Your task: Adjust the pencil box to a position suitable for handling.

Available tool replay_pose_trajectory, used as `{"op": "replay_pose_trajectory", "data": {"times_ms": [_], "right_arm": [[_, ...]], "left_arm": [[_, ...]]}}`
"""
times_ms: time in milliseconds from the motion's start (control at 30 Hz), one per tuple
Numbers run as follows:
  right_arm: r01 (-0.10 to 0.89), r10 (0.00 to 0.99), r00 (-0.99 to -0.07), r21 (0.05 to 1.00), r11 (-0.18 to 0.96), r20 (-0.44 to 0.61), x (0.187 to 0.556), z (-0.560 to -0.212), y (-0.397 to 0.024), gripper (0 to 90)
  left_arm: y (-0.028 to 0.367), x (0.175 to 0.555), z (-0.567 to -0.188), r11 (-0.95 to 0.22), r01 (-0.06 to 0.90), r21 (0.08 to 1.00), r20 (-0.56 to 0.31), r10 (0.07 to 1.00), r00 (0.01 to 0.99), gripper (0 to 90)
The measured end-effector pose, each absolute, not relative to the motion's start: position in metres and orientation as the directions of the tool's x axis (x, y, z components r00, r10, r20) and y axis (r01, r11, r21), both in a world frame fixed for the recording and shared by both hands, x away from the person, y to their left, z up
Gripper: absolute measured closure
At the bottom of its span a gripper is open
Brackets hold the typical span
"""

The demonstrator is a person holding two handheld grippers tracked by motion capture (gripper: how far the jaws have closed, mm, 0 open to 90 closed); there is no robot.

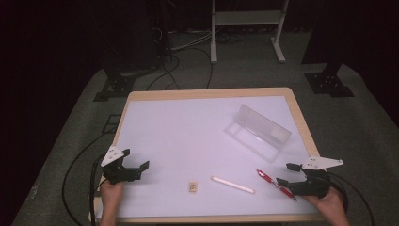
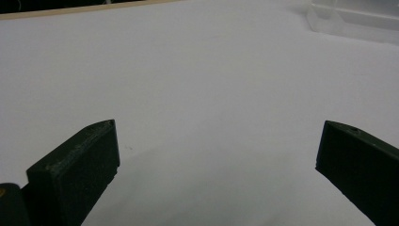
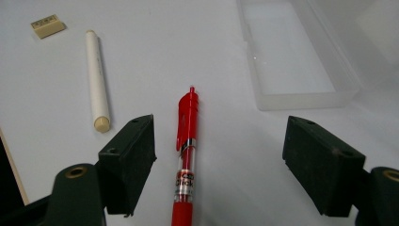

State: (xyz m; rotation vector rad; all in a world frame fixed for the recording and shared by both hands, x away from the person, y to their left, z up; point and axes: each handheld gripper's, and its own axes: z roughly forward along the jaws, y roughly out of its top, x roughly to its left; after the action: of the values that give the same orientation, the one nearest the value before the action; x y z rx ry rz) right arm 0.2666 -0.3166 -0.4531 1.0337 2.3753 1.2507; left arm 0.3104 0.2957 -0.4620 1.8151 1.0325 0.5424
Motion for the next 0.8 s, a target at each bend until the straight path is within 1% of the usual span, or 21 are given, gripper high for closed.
{"op": "replay_pose_trajectory", "data": {"times_ms": [267, 800], "right_arm": [[0.448, 0.673, -0.737, 0.794, 0.410, 0.068, 0.274, -0.443, -0.307, 24.3], [0.398, 0.609, -0.793, 0.778, 0.486, 0.025, 0.299, -0.415, -0.275, 24.1]], "left_arm": [[0.295, 0.311, -0.462, -0.204, 0.415, 0.887, -0.066, 0.834, 0.548, 0.0], [0.296, 0.311, -0.462, -0.198, 0.416, 0.888, -0.073, 0.831, 0.552, 0.0]]}}
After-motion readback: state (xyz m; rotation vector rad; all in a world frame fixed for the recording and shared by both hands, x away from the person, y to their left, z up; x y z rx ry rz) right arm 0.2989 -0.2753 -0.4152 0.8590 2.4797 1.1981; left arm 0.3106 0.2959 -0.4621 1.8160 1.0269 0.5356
